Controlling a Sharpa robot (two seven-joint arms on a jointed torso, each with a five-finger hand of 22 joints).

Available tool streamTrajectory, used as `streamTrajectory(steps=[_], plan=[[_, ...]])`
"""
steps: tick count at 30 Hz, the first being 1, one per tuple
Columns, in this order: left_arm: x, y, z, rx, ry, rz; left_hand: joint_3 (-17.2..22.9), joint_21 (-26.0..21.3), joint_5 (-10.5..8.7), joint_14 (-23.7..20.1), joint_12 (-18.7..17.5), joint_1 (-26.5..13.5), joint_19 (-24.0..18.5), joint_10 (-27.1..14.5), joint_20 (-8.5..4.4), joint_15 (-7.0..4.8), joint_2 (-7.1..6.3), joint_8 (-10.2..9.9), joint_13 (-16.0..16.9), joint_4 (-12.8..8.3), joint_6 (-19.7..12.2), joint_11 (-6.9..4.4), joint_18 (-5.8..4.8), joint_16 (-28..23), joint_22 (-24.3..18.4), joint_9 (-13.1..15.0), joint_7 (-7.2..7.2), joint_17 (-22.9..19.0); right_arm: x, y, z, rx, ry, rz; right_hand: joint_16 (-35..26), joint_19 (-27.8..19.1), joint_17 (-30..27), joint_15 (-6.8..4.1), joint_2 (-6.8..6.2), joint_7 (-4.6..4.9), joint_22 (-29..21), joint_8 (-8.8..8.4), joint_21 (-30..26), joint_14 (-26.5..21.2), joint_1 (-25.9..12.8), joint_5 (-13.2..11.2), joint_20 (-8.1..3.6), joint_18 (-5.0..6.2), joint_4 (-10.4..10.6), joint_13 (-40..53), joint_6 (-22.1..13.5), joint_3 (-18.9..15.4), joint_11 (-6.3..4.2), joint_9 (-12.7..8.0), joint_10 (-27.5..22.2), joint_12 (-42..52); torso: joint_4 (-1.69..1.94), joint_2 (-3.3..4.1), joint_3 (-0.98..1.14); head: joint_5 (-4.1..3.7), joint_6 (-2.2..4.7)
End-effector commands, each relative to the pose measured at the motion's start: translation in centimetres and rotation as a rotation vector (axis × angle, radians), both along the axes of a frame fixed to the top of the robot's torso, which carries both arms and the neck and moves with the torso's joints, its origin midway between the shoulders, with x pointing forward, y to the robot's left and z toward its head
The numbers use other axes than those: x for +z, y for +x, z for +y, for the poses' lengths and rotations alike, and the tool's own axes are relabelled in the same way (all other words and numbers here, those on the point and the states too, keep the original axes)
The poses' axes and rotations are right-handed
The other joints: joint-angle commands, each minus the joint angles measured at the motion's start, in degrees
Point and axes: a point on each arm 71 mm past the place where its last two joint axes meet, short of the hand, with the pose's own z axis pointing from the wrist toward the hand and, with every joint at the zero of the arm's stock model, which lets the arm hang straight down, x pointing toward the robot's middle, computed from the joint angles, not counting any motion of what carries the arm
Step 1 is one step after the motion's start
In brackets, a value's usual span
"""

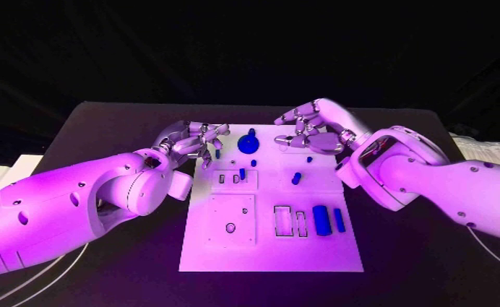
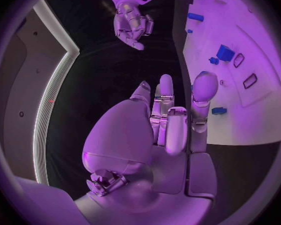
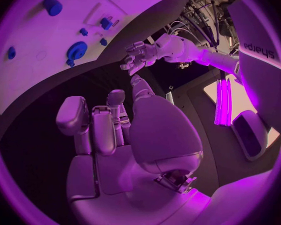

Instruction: Assemble the parts on the task board

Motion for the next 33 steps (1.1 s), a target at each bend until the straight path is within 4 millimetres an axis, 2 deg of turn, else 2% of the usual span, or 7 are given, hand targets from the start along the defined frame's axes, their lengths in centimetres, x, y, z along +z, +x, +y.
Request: streamTrajectory(steps=[1, 6, 9, 15, 20, 26, 33], plan=[[-0.7, 0.1, -0.3, -0.178, 0.38, 0.143, -1.5, 3.9, -0.08, 3.0, 6.8, -3.0, -1.3, -3.0, -0.06, 0.27, 0.43, 1.8, 6.4, 2.5, -1.1, -0.24, -0.47, 1.7, 4.1, 1.7, -0.18, 7.0, 0.5, 0.6, -1.6, -0.044, 0.176, 0.136, 0.2, 0.2, 0.2, -0.18, 0.43, -0.11, 0.3, 0.31, -0.2, 2.3, 0.6, 0.1, -0.13, 0.24, -0.3, 0.2, 0.5, 0.1, -0.13, 0.1, 0.2, 0.4, -0.49, -1.0, 0.32, 0.35, -0.07], [0.0, 1.0, -0.3, -0.272, 0.704, 0.178, -3.7, 12.4, -0.03, 4.9, 18.2, -4.6, 0.4, -3.6, 0.0, -0.4, 0.96, 6.3, 18.0, 3.2, -1.9, -0.86, -1.74, 6.3, 14.7, 5.0, -0.42, 12.6, 1.1, 1.4, -3.8, -0.131, 0.206, 0.144, -0.4, 1.3, -0.4, -0.44, 1.18, -0.26, 1.4, 0.42, 0.4, 2.4, 1.9, 1.3, -0.39, 0.0, -0.9, 1.0, 0.8, 0.6, -0.38, 0.2, 1.9, 1.9, -0.93, -1.67, 0.66, 1.35, 0.54], [0.4, 1.8, -0.4, -0.29, 0.821, 0.189, -6.2, 18.7, -0.76, 6.0, 23.3, -7.0, 3.7, -2.6, -0.54, -1.02, 1.59, 9.5, 23.4, 3.3, -2.3, -1.48, -3.01, 8.4, 23.6, 7.4, -1.19, 15.4, 1.1, 1.8, -4.5, -0.158, 0.213, 0.145, -0.5, 1.4, -0.6, -0.48, 1.26, -0.29, 1.4, 0.44, 0.4, 2.4, 2.2, 1.4, -0.43, 0.0, -1.0, 0.8, 0.8, 0.8, -0.43, 0.2, 2.0, 1.9, -1.05, -2.0, 0.77, 1.6, 0.14], [1.0, 3.3, -1.3, -0.311, 0.957, 0.202, -8.4, 19.9, -1.34, 6.0, 23.3, -7.8, 5.7, -3.6, -1.39, -1.69, 2.67, 13.1, 23.5, 3.5, -4.2, -2.07, -3.45, 8.4, 25.9, 10.9, -1.69, 15.4, 0.9, 2.3, -5.0, -0.183, 0.219, 0.153, -1.0, 1.1, -1.2, -0.5, 1.34, -0.3, 0.8, 0.43, 0.1, 2.2, 2.3, 1.4, -0.46, 0.11, -1.0, 0.2, 0.8, 0.9, -0.44, 0.2, 1.7, 1.2, -1.17, -2.59, 0.75, 1.92, -0.18], [1.2, 4.1, -2.4, -0.337, 1.036, 0.195, -9.8, 21.7, -1.38, 6.0, 27.4, -8.8, 6.9, -1.8, -1.43, -1.79, 4.58, 15.3, 28.3, 3.5, -5.6, -2.21, -4.05, 8.4, 29.0, 13.3, -1.78, 15.4, 0.6, 2.6, -5.1, -0.197, 0.217, 0.164, -1.7, 0.7, -1.9, -0.52, 1.38, -0.28, 0.0, 0.35, -0.3, 2.1, 2.6, 1.4, -0.51, 0.25, -1.2, -0.6, 0.8, 1.0, -0.45, 0.1, 1.3, 0.4, -1.33, -2.82, 0.64, 2.09, -0.51], [1.1, 4.8, -3.7, -0.335, 1.061, 0.188, -12.5, 24.1, -3.13, 6.0, 31.2, -9.6, 8.2, -0.3, -1.73, -2.09, 4.5, 19.3, 32.6, 3.4, -6.5, -2.62, -4.74, 8.4, 33.0, 17.4, -2.42, 15.4, 0.2, 3.0, -5.2, -0.22, 0.205, 0.184, -2.1, 0.5, -2.4, -0.57, 1.21, -0.29, -0.5, 0.31, -0.6, 2.0, 3.2, 1.1, -0.56, 0.33, -1.6, -1.3, 0.8, 1.3, -0.49, 0.1, 1.1, -0.3, -1.19, -2.86, 0.59, 2.26, -0.82], [0.9, 5.2, -4.6, -0.35, 1.078, 0.199, -14.5, 25.4, -4.42, 6.0, 32.9, -11.1, 8.8, 0.6, -1.98, -2.38, 4.37, 21.3, 34.5, 3.5, -7.0, -2.95, -5.09, 8.4, 35.0, 19.9, -2.79, 15.4, 0.0, 3.1, -5.0, -0.224, 0.192, 0.201, -2.4, 0.5, -2.5, -0.6, 1.39, -0.28, -0.7, 0.25, -0.8, 2.0, 3.7, 1.6, -0.61, 0.36, -1.9, -1.7, 0.8, 1.7, -0.51, 0.0, 1.1, -0.6, -1.4, -2.67, 0.58, 2.46, -1.18]])
